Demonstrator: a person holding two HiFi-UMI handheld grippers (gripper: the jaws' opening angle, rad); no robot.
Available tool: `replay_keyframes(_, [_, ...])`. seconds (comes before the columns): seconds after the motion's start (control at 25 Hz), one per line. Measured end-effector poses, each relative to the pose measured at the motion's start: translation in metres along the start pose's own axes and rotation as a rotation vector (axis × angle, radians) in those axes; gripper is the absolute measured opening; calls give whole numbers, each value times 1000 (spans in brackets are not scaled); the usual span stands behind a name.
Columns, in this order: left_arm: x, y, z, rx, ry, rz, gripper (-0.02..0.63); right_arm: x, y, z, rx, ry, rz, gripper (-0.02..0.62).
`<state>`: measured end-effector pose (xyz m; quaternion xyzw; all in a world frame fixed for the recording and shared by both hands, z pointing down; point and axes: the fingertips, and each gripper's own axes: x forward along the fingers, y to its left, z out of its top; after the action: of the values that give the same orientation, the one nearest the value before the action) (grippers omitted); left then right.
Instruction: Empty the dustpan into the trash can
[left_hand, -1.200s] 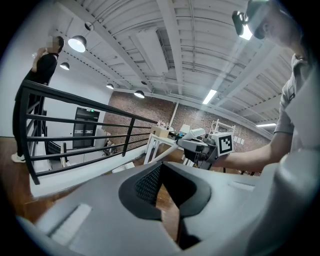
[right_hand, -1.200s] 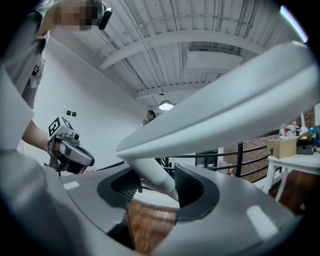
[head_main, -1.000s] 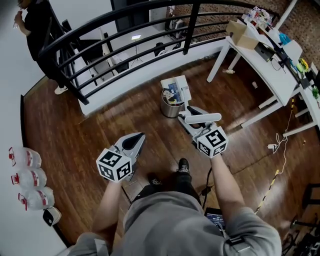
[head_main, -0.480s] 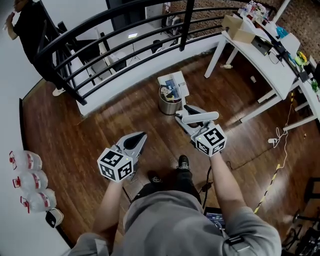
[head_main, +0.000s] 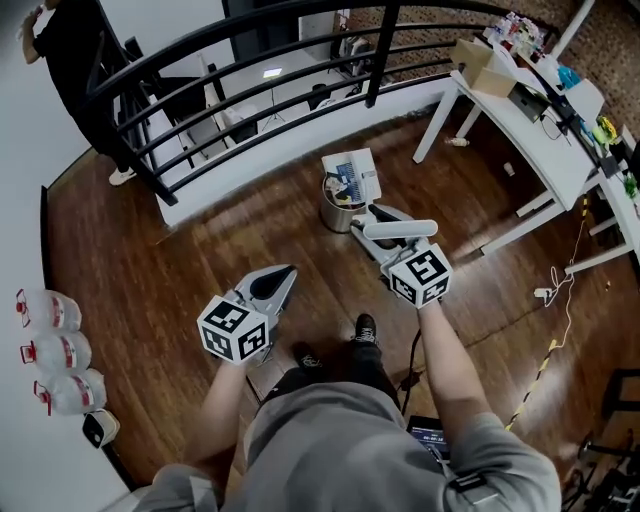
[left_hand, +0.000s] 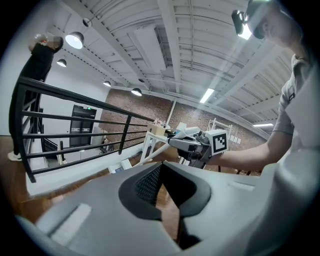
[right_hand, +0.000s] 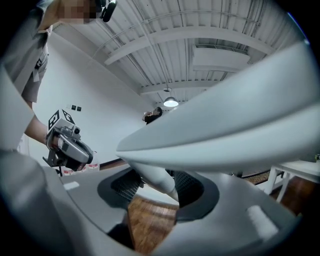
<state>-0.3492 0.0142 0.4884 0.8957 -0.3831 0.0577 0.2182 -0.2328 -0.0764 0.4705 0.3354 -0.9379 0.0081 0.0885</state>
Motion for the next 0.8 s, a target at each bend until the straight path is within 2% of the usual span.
replay_keyframes(0.44, [-28,27,5,-33,-47,87,5,66,8,38,-89,3,95,186])
replay_keyframes(0.8, [-65,55,1,-85,-99,191,5,121,52,33,-187,83,229,179])
